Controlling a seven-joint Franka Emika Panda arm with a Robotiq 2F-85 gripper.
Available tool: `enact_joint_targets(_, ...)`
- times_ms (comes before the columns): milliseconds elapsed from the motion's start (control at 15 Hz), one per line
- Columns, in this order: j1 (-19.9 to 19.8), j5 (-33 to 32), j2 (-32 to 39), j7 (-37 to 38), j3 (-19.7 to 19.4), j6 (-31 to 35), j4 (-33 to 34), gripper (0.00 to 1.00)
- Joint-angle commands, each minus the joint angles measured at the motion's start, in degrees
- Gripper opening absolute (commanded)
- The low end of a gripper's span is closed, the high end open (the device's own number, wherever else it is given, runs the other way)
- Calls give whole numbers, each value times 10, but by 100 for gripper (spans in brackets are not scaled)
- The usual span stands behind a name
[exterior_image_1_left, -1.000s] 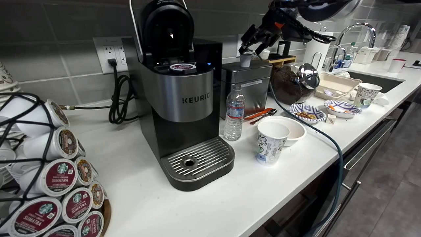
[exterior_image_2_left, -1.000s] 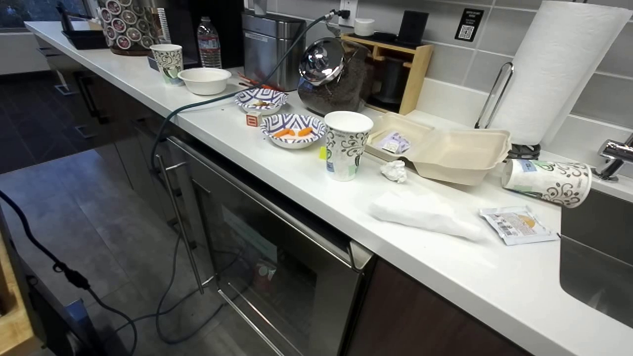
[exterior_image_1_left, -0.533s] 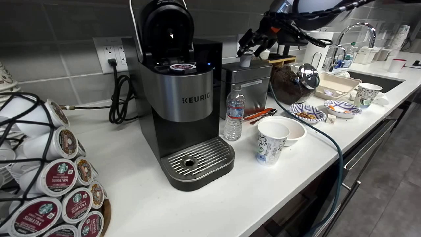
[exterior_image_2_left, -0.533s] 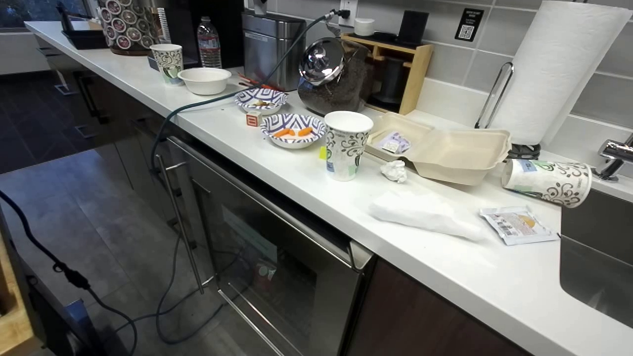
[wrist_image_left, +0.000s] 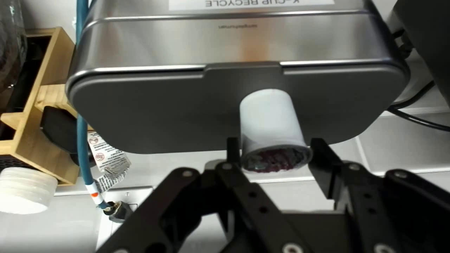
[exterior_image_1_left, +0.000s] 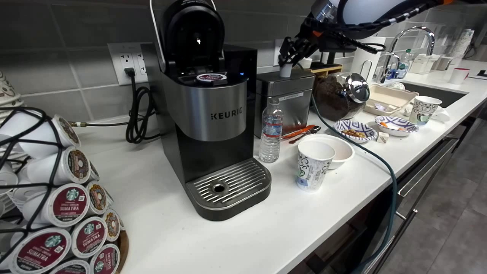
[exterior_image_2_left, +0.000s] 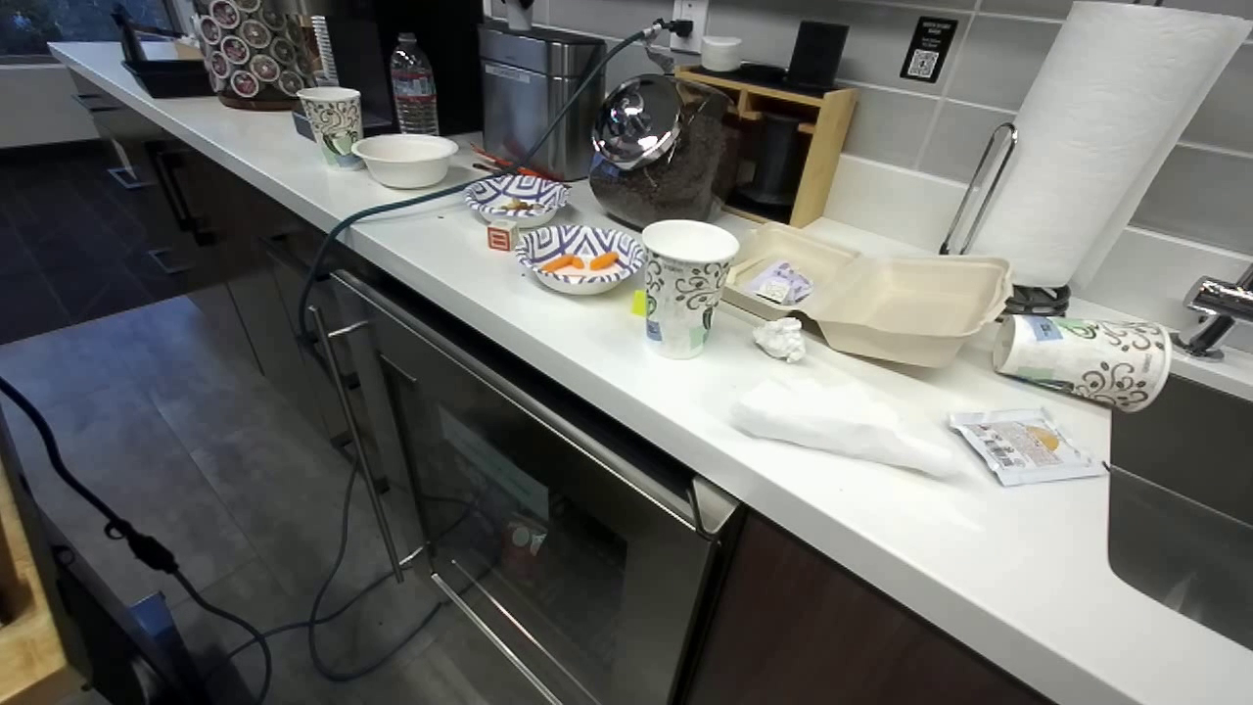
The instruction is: Move the small white container on the recycling bin to the bottom edge of the counter
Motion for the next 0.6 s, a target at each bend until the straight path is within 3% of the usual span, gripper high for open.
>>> enact_joint_targets(0,13,-29,6,34,-19,-24,10,27)
enact_joint_targets(267,3,-19,-51,9,-2,-26,-44,27)
enact_joint_targets(533,-21,12,-146,-4,20,-32,-160,27)
